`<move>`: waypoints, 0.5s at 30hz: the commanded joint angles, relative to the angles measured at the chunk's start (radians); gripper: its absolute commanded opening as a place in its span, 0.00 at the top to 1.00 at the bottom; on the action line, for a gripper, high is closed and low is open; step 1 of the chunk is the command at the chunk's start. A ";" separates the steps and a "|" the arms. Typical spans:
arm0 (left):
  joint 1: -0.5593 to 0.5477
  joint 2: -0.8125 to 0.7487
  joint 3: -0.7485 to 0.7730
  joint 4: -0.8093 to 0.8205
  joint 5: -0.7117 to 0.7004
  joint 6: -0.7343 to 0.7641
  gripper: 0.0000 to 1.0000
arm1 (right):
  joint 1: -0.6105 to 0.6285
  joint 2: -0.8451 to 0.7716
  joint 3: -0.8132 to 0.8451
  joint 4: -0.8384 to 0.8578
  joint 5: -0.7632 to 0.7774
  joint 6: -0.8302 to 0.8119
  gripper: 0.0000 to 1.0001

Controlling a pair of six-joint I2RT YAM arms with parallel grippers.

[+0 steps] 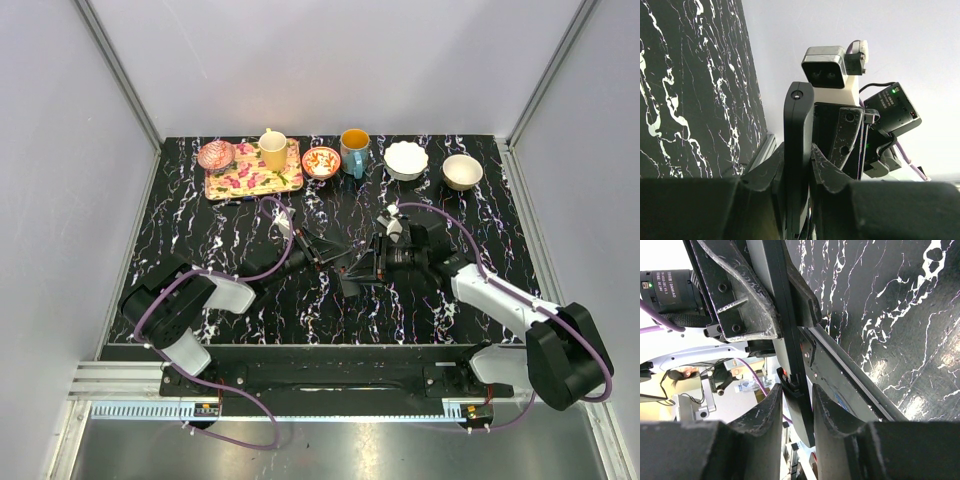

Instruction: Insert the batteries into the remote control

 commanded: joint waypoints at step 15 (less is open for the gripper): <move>-0.041 -0.025 0.014 0.147 0.151 -0.021 1.00 | 0.020 0.069 0.015 0.077 0.038 0.094 0.83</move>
